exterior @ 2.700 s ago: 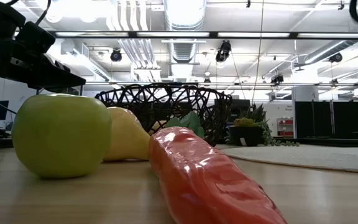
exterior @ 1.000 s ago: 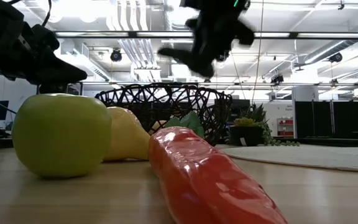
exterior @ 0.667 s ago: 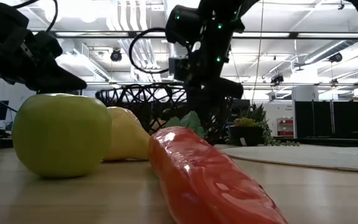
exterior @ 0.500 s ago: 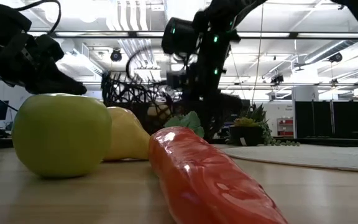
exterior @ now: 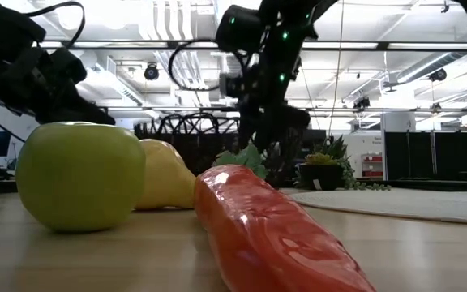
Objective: Build produce basket
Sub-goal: Put the cucumber into the wire basket, then put the top green apple into the wire basket
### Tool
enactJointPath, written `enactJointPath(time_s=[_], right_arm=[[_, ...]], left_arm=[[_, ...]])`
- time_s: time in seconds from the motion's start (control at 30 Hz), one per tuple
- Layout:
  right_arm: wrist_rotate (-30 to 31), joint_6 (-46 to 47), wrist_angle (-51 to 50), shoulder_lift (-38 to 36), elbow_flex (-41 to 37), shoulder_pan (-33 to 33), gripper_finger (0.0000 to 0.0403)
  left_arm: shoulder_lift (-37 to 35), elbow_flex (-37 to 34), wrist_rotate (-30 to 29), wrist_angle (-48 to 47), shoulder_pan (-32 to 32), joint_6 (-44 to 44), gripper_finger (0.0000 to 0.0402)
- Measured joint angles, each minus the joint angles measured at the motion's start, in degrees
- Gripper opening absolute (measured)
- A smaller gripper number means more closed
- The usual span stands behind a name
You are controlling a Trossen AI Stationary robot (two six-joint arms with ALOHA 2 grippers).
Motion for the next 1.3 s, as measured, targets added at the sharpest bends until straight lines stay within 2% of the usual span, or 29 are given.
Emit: enactJointPath(time_s=[0.37, 0.47, 0.53, 0.63, 0.83, 1.0, 1.13, 1.23, 1.3], right_arm=[[-0.63, 10.83, -1.22, -11.25, -0.09, 1.05, 0.0224], [-3.02, 15.1, -1.39, -15.17, -0.71, 2.87, 0.0224], [-4.69, 18.24, -0.87, -17.7, -1.97, 4.77, 0.0224], [-4.99, 22.14, 1.63, -21.42, -6.16, 9.29, 0.0224], [-4.22, 30.57, 10.6, -29.37, -19.29, 21.15, 0.0224], [5.98, 38.48, 27.33, -33.9, -32.62, 34.35, 0.0223], [16.9, 40.93, 39.73, -33.77, -40.92, 44.24, 0.0223], [24.09, 43.37, 46.2, -32.53, -45.07, 49.96, 0.0223], [28.53, 45.19, 48.88, -31.76, -46.95, 52.77, 0.0223]], left_arm=[[0.2, 0.0, -0.06, 0.43, 0.01, 0.0, 0.0013], [0.22, 0.0, -0.11, 1.5, 0.01, 0.0, 0.0013], [0.2, 0.0, -0.13, 3.56, 0.01, -0.25, 0.0013], [0.2, 0.0, -0.21, 6.59, 0.01, -5.38, 0.0013], [0.2, 0.0, -0.5, 11.54, 0.01, -5.39, 0.0013], [0.1, 0.31, -3.45, 17.02, 0.01, -5.3, 0.0013], [-0.1, 3.79, -3.55, 16.13, 0.01, -4.71, 0.0013], [0.04, 8.87, -4.26, 10.03, 0.01, -2.58, 0.0013], [-0.09, 14.02, -6.74, 0.62, 0.01, -2.34, 0.0013]])
